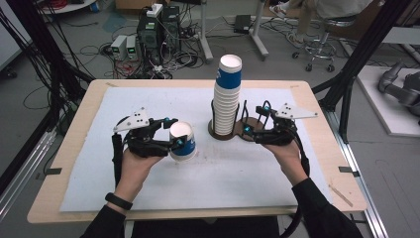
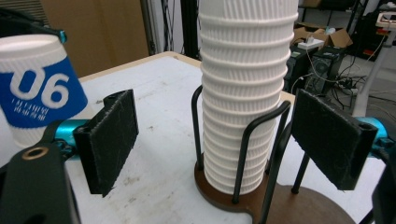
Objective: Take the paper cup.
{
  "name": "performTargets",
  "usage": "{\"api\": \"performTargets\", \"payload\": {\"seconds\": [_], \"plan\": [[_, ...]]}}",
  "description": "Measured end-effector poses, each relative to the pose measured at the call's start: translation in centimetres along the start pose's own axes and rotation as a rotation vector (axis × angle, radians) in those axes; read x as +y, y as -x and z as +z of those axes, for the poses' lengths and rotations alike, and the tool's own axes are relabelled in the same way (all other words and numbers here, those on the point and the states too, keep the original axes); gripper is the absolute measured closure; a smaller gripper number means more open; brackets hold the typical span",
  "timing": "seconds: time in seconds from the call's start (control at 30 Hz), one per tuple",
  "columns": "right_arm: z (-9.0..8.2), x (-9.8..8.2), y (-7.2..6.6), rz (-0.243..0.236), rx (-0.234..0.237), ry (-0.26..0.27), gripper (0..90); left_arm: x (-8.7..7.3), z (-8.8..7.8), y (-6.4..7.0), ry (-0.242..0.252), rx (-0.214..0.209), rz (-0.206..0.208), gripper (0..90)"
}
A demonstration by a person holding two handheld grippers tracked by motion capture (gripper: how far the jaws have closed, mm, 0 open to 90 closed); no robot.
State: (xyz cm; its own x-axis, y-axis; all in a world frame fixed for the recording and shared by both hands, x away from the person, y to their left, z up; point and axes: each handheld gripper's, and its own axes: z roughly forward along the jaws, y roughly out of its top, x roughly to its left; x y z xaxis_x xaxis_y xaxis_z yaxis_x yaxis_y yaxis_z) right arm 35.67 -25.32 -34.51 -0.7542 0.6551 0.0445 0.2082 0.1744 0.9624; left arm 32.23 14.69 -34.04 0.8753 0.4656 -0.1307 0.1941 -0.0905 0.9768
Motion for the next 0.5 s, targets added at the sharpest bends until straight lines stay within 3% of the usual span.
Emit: {"api": "performTargets", "payload": {"seconds": [0.5], "plan": [[-1.1,-1.9,-0.7,-0.016,0.014,0.009,15.9,-0.1,-0.1,-0.3,0.005,0.001,-0.005,29.7]]}}
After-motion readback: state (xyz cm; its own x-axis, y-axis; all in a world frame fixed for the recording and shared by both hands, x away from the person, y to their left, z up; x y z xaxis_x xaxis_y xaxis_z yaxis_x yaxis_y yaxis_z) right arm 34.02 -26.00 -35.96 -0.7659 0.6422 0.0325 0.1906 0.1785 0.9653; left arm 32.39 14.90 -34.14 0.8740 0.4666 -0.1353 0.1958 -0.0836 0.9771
